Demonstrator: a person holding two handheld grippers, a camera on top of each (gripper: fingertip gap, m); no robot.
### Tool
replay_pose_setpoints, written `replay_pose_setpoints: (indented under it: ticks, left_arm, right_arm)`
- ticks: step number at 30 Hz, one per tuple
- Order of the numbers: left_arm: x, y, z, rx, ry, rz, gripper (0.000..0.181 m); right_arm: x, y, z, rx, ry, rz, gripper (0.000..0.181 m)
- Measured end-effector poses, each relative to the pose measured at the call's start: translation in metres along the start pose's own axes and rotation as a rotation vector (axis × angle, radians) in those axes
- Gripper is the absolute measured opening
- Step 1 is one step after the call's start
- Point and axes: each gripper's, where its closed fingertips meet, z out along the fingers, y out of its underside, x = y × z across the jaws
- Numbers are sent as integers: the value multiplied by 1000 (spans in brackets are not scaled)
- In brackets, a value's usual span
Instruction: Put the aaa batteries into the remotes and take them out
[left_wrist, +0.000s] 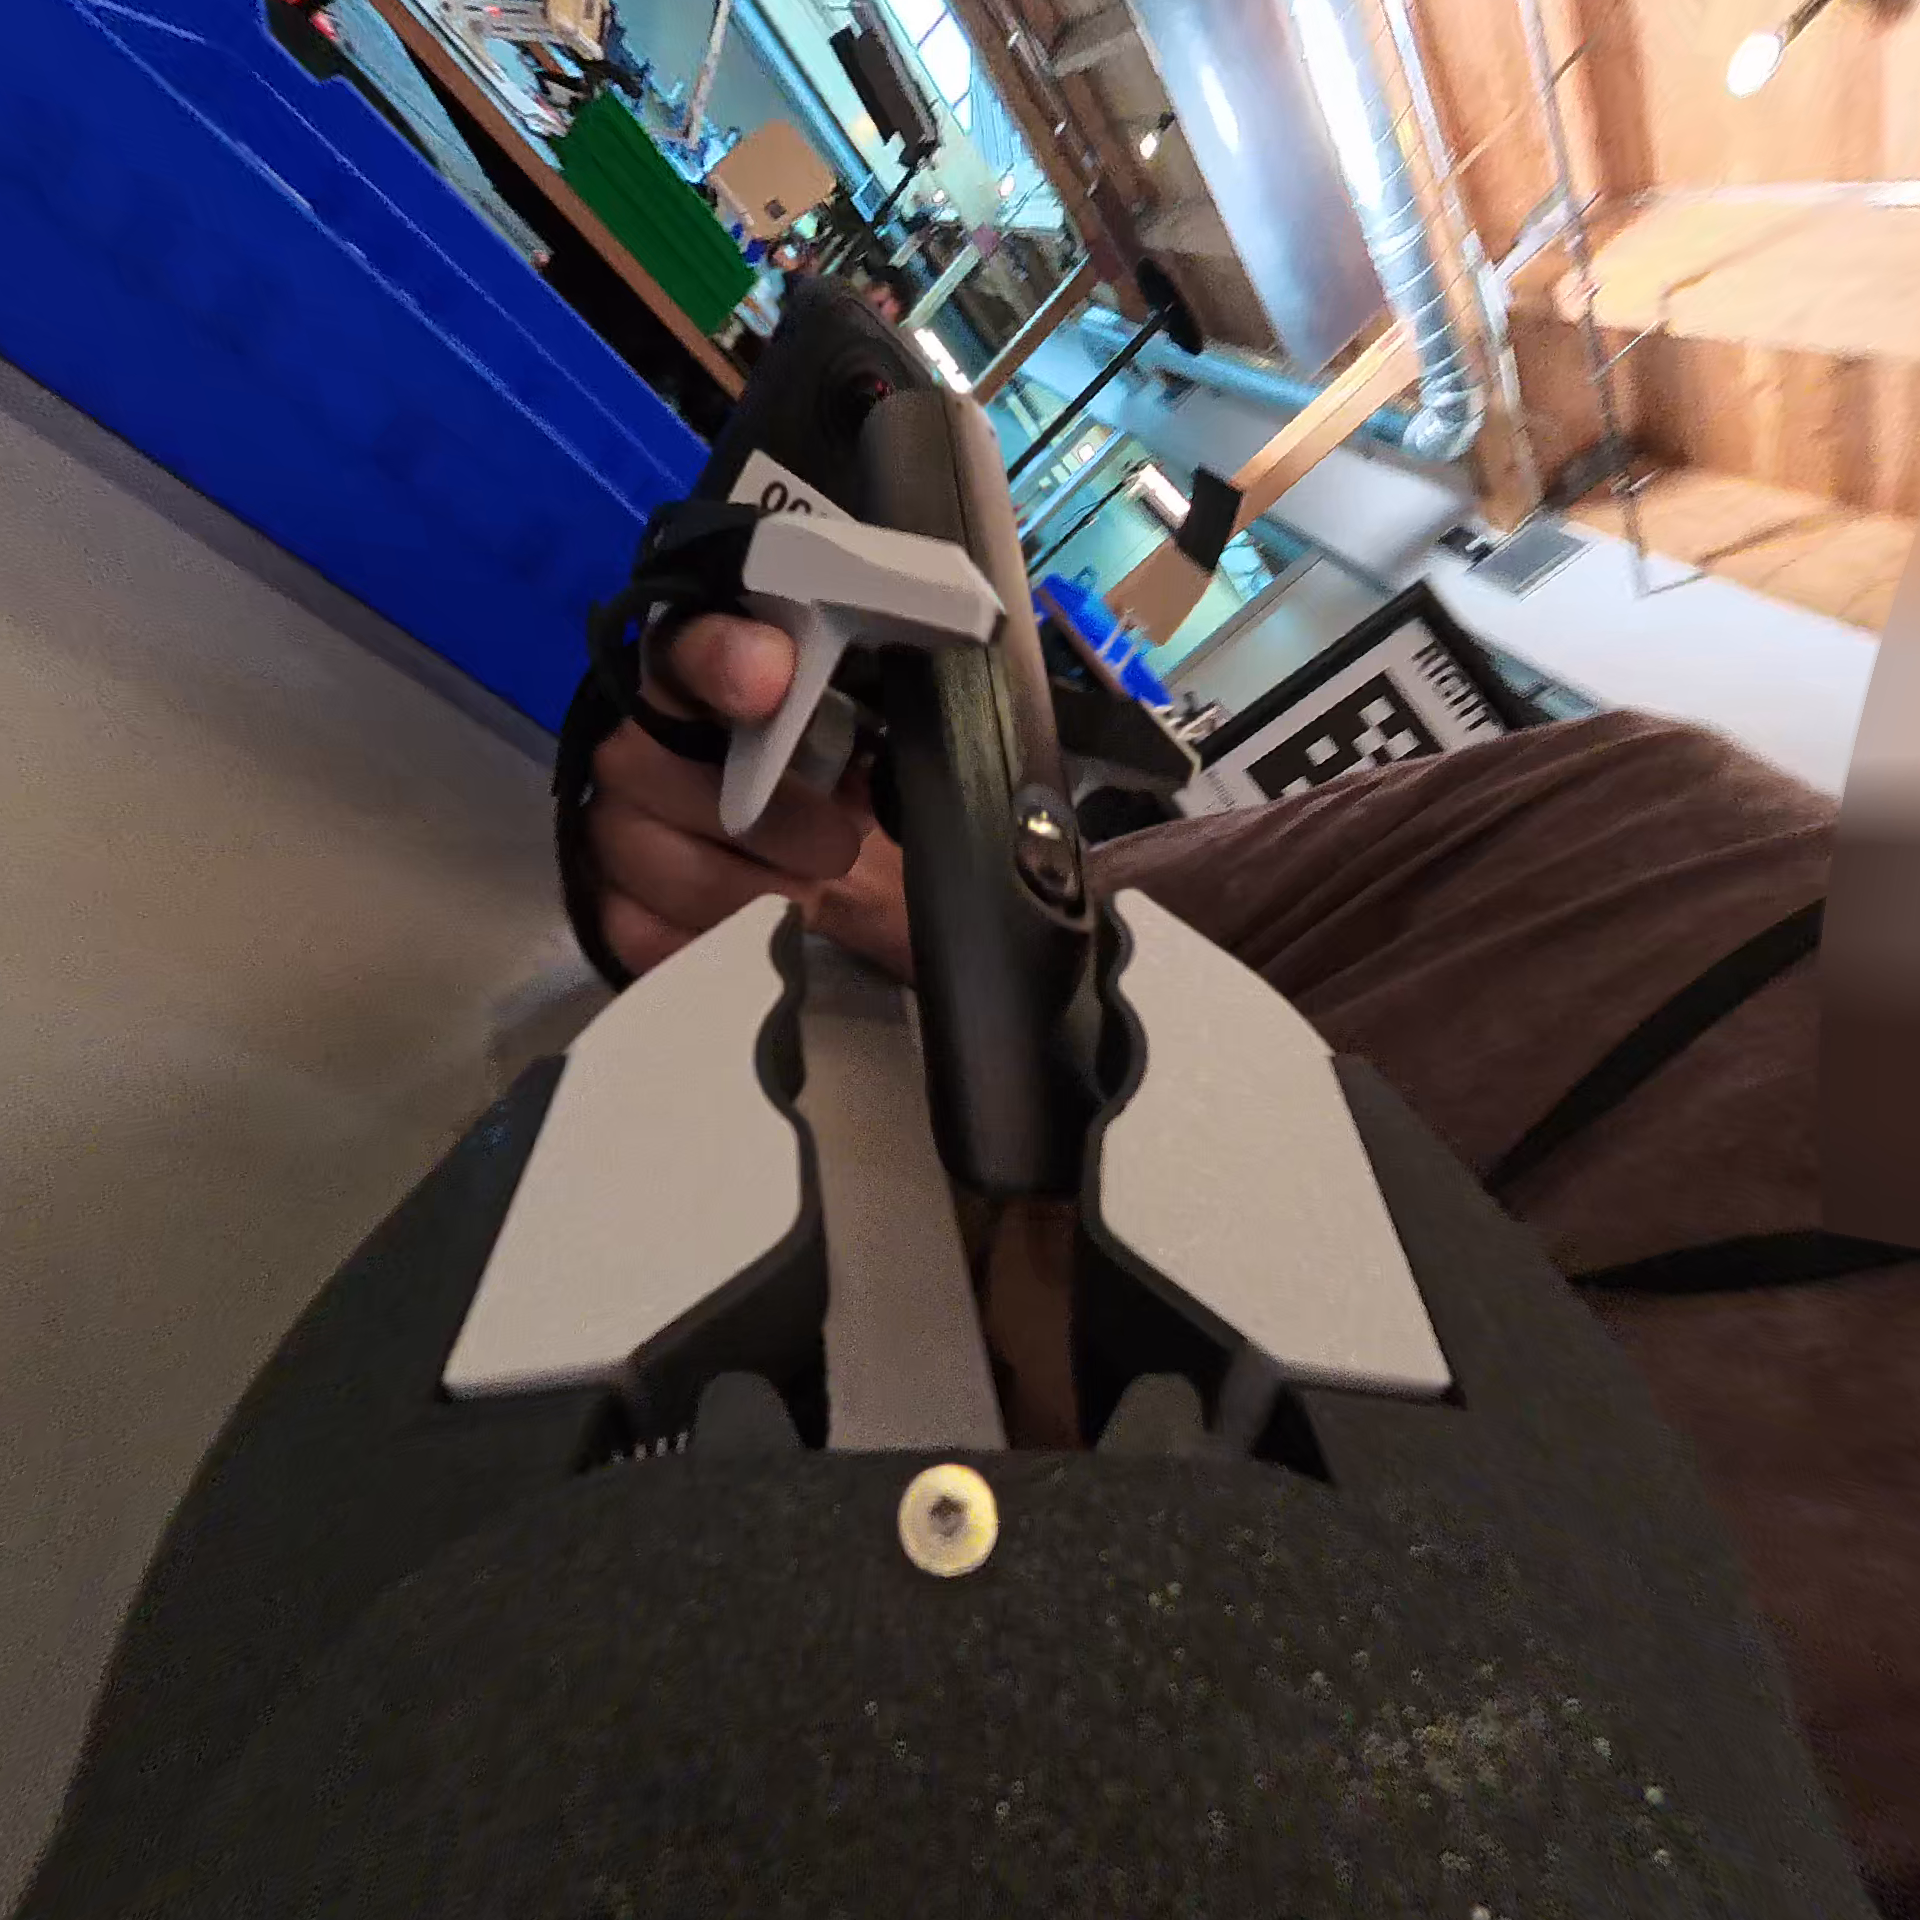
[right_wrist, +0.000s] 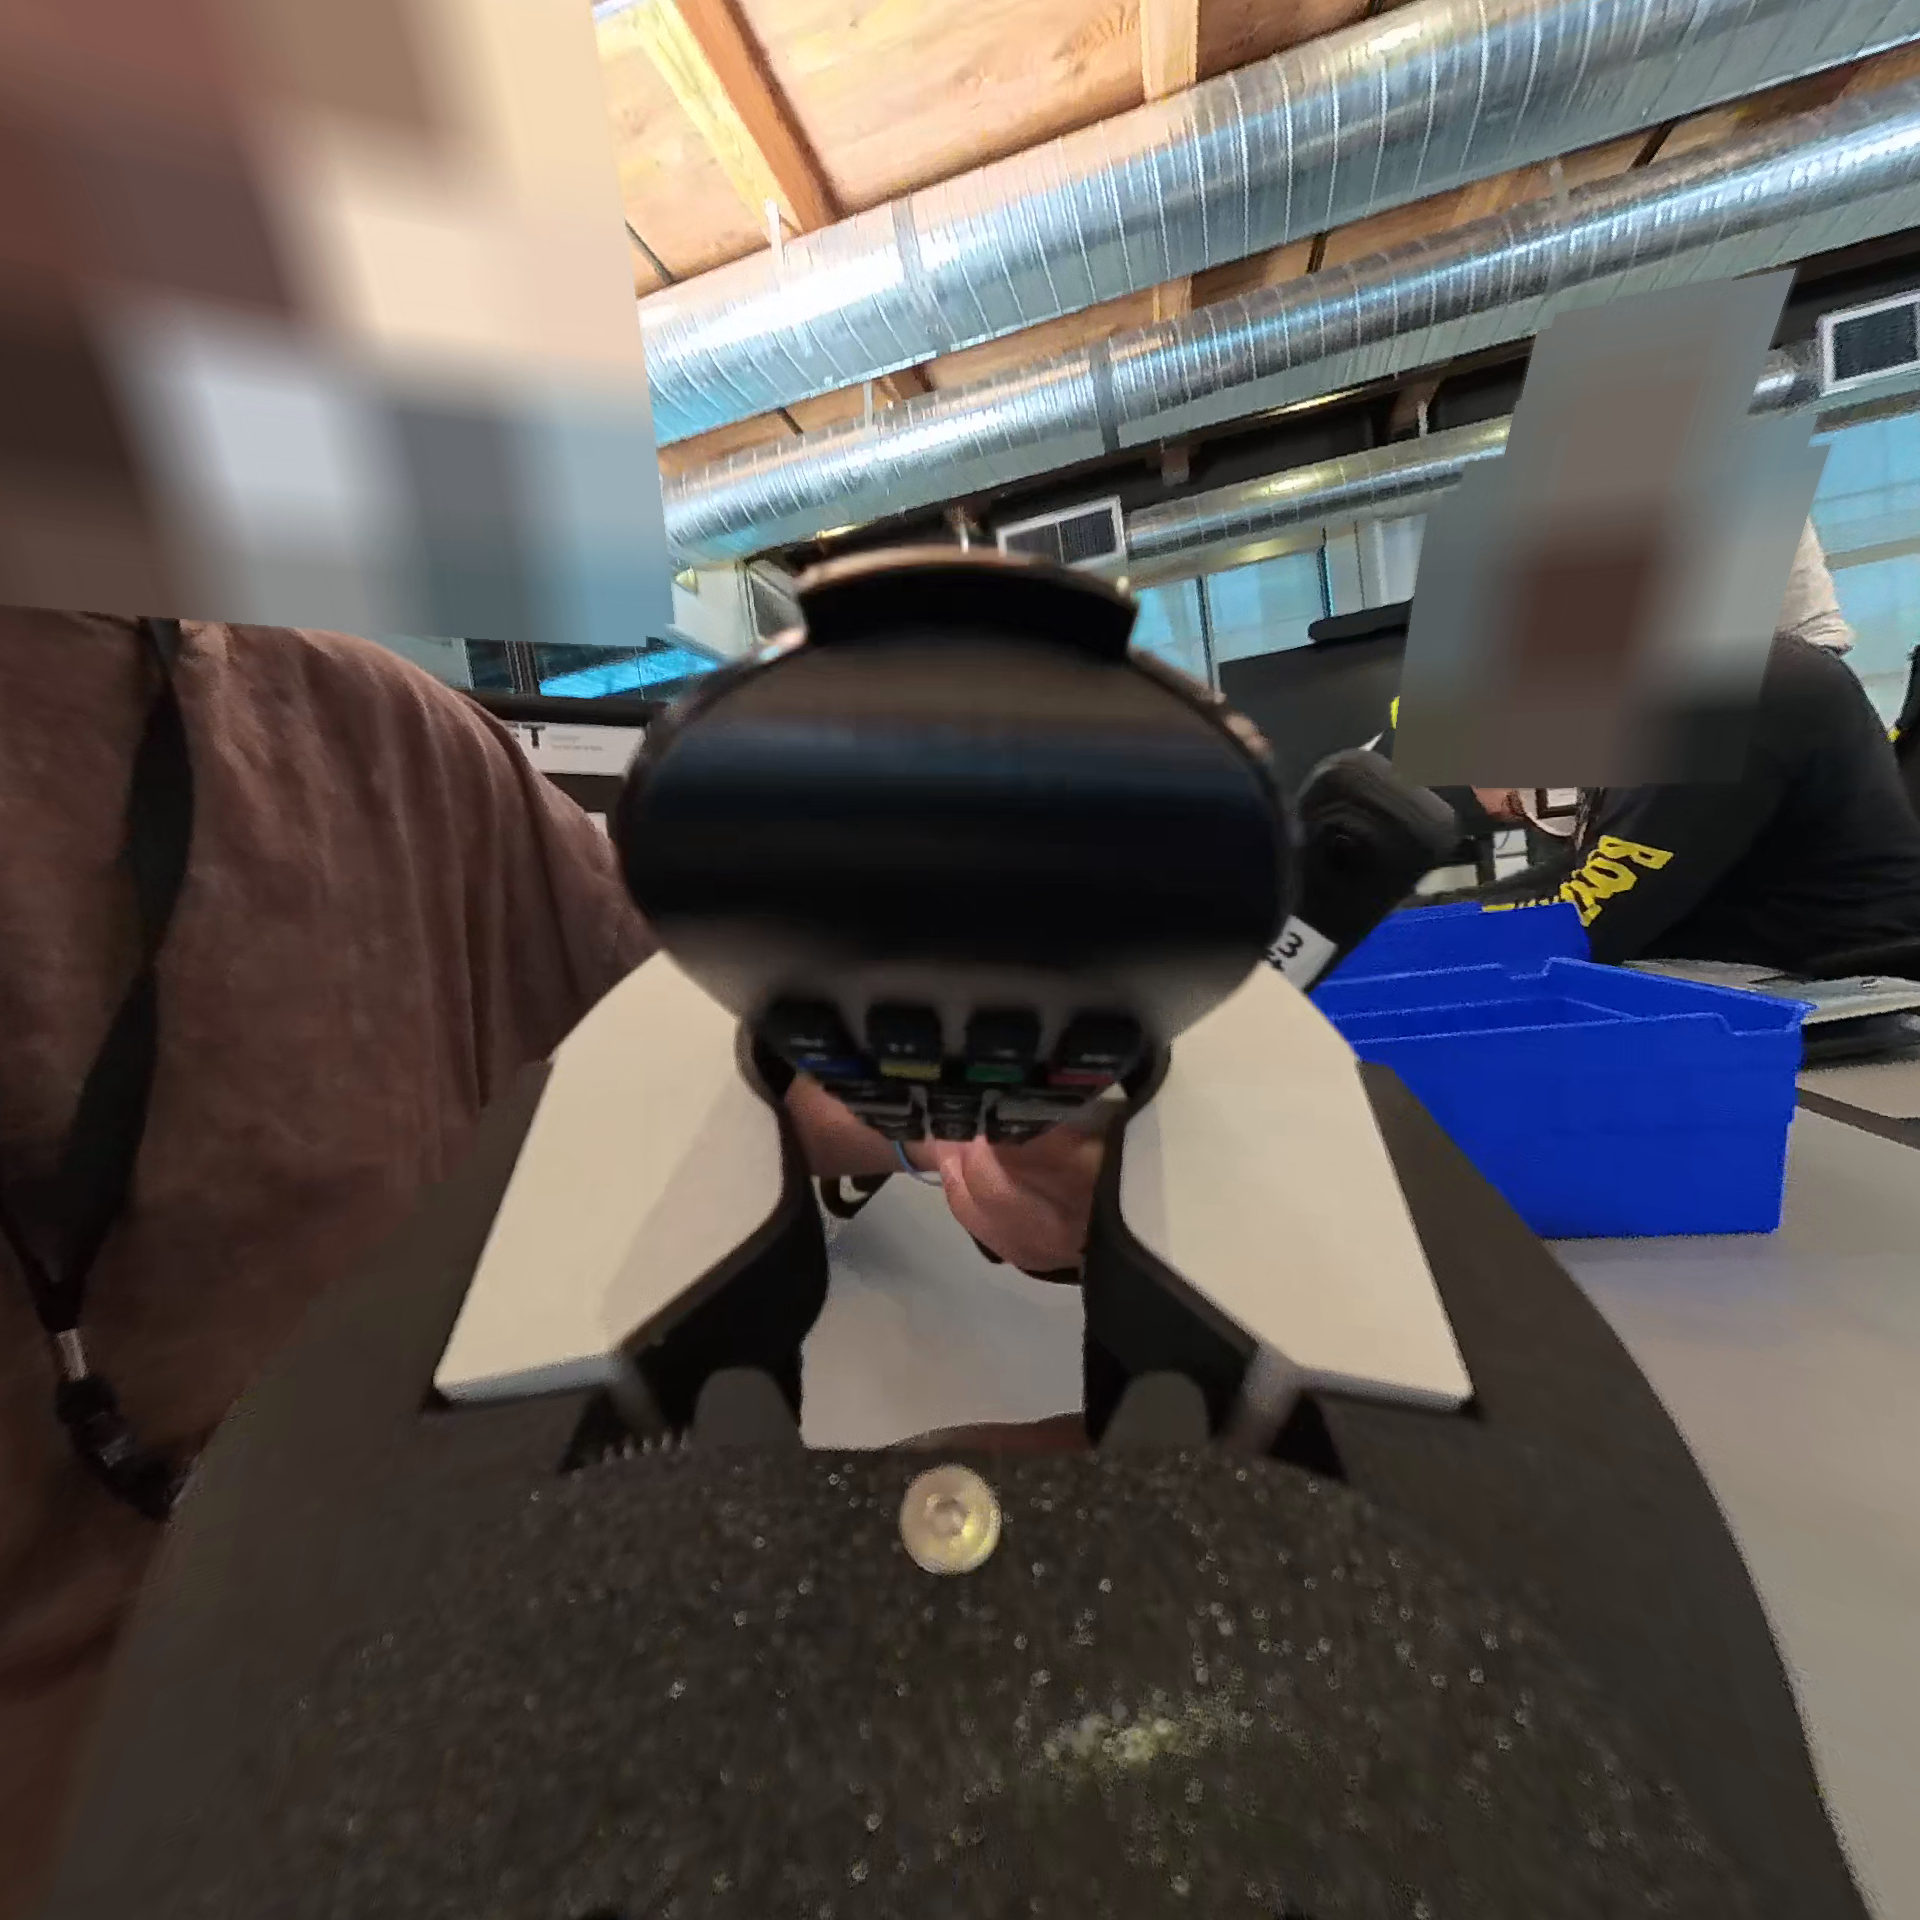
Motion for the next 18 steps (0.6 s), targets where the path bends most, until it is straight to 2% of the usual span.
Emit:
replay_pose_setpoints:
  ticks: [2, 5, 8, 11, 16, 18]
  left_arm:
    - [-1, 5, -5, -33, -69, 92, 69]
    - [-7, 14, -9, -105, -243, 298, 82]
    - [-14, 18, -10, -162, -407, 460, 82]
    - [-24, 27, -3, -244, -500, 546, 82]
    - [-36, 40, 13, -368, -530, 598, 77]
    - [-38, 42, 15, -393, -523, 613, 67]
  right_arm:
    - [3, -4, -3, 25, 16, 6, 61]
    - [11, -4, -7, 33, 50, 8, 61]
    - [16, -1, -9, 29, 77, 4, 61]
    - [17, 2, -6, 16, 82, 0, 61]
    - [12, 16, 4, -66, 73, -35, 61]
    - [10, 17, 5, -75, 68, -39, 61]
